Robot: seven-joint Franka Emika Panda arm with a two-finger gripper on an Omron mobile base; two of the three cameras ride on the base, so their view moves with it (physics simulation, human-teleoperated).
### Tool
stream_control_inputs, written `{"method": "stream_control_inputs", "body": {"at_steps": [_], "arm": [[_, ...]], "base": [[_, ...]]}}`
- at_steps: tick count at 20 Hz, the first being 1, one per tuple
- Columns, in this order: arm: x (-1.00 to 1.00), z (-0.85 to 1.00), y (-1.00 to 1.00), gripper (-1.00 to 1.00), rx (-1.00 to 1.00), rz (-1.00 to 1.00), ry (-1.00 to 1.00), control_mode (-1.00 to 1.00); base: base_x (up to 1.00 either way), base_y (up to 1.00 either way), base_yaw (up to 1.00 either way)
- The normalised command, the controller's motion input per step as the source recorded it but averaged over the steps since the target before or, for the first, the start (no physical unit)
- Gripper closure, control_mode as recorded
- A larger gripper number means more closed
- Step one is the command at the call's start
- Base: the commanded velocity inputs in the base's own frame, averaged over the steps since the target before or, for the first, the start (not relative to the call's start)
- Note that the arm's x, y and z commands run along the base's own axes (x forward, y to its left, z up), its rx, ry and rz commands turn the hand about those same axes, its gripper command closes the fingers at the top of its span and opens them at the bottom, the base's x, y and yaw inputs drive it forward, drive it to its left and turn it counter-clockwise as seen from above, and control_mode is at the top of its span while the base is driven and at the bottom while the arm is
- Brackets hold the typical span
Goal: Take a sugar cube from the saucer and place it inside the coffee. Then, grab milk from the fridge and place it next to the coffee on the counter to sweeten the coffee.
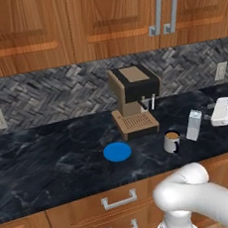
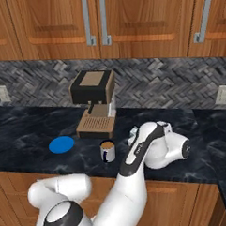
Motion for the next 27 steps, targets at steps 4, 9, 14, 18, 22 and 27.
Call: {"method": "stream_control_inputs", "body": {"at_steps": [4, 9, 14, 18, 22, 27], "arm": [[-0.91, 0.42, 0.07, -1.0, -0.1, 0.0, 0.0, -1.0], [-0.61, 0.4, 0.14, -1.0, -0.12, 0.0, -0.01, -1.0], [-0.32, 0.32, 0.22, -1.0, -0.1, 0.0, -0.1, -1.0], [-0.37, 0.16, 0.06, -1.0, -0.03, 0.01, -0.11, -1.0], [-0.3, 0.0, -0.15, -1.0, 0.0, 0.0, -0.03, -1.0], [-0.56, 0.0, -0.35, -1.0, 0.03, 0.0, -0.06, -1.0]], "base": [[0.0, 0.0, 0.0], [0.0, 0.0, 0.0], [0.0, 0.0, 0.0], [0.0, 0.0, 0.0], [0.0, 0.0, 0.0], [0.0, 0.0, 0.0]]}}
